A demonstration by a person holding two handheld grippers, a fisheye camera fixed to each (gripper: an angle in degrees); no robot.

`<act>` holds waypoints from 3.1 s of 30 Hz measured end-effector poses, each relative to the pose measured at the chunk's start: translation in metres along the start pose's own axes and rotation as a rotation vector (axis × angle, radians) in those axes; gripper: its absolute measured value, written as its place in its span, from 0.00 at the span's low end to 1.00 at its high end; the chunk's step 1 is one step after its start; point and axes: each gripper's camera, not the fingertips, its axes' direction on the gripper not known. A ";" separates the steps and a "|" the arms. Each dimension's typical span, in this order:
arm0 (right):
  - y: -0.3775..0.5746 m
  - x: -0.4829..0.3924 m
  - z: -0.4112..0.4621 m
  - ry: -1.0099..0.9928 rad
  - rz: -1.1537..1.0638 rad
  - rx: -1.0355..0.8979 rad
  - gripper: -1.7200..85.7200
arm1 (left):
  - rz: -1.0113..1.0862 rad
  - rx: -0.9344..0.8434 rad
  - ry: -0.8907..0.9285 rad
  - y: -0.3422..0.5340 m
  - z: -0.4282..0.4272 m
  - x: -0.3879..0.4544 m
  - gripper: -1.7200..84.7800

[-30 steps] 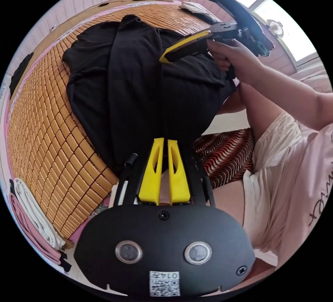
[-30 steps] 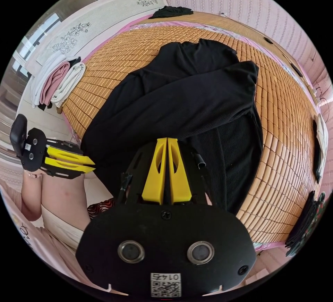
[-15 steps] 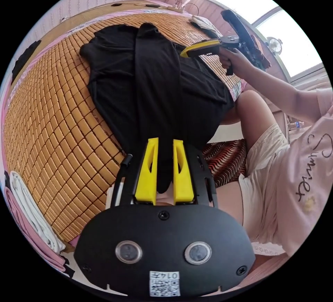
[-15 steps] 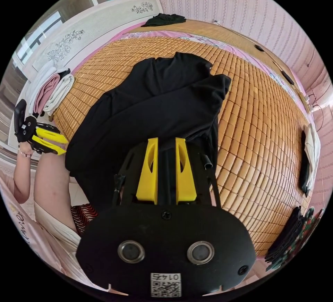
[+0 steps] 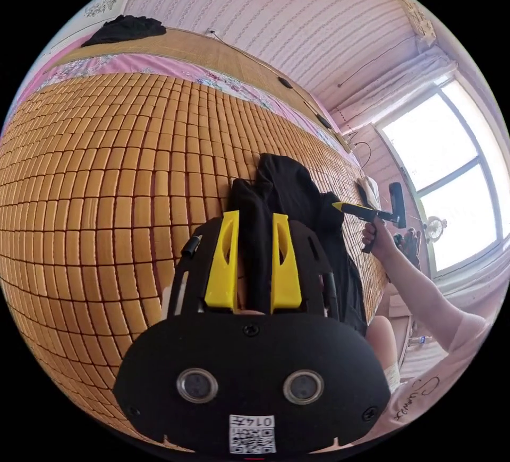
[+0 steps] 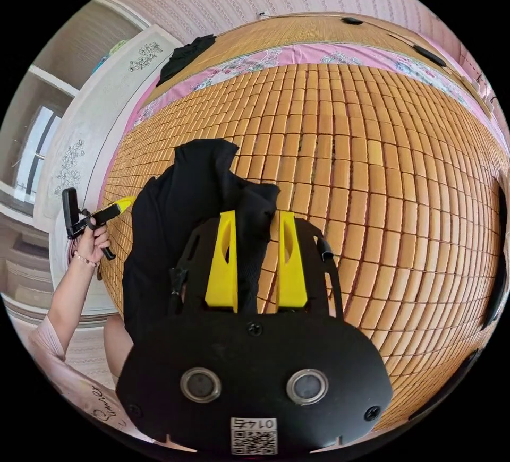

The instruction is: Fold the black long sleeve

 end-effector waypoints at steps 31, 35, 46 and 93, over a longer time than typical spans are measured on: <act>0.248 -0.044 -0.032 -0.034 -0.088 -0.070 0.08 | 0.129 -0.264 -0.135 0.225 -0.040 0.047 0.01; 0.237 -0.066 -0.053 0.137 -0.103 0.006 0.10 | 0.150 -0.171 -0.156 0.231 -0.063 0.062 0.02; 0.146 -0.156 0.048 0.034 -0.200 -0.073 0.06 | 0.221 -0.279 -0.088 0.168 0.038 0.130 0.10; -0.068 -0.458 0.300 0.460 -0.640 -0.545 0.01 | 0.897 -0.234 -0.063 0.351 0.098 0.269 0.01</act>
